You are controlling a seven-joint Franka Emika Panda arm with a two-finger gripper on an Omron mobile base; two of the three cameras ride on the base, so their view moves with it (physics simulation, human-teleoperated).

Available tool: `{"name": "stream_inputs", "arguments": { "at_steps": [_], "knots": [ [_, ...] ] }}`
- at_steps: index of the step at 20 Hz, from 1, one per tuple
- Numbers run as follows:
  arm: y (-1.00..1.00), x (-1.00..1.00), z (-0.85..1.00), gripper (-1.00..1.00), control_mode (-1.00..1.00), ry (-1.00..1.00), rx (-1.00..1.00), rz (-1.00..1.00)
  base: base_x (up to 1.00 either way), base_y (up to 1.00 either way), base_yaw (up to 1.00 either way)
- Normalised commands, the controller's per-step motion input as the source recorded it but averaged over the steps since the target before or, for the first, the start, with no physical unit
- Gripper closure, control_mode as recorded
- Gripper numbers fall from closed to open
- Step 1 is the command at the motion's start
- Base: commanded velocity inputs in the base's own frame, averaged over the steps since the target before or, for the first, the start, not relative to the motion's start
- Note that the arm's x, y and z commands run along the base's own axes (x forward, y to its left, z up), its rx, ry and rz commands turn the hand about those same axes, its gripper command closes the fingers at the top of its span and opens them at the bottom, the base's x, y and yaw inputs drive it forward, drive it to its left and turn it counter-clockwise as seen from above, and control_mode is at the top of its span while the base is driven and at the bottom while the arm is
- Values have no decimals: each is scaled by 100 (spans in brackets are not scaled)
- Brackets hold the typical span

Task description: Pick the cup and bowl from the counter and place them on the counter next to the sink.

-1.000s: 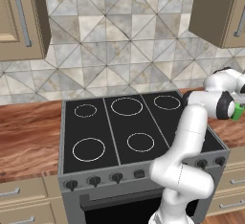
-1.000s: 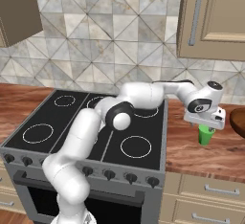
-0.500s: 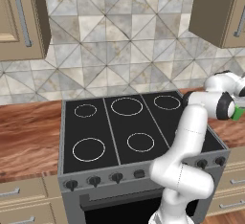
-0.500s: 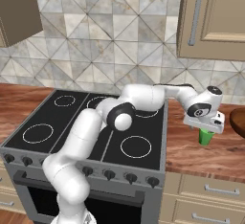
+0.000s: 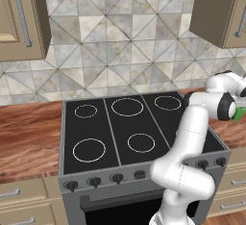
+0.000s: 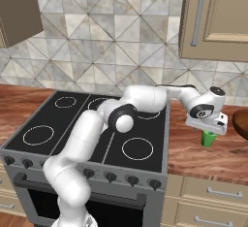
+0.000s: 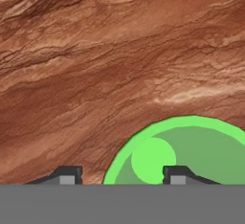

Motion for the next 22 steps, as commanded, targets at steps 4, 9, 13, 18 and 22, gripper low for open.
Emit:
{"name": "stream_inputs", "arguments": {
  "at_steps": [4,9,13,18,22],
  "knots": [
    [13,0,-4,100,-100,-2,0,0,0,0,0],
    [27,-2,-10,100,-100,-19,1,-2,0,0,0],
    [6,-12,5,100,-100,-17,4,0,0,0,0],
    [17,-19,59,100,-100,-27,4,0,0,0,0],
    [50,-26,78,100,-100,-21,0,-1,0,0,0]
  ]
}}
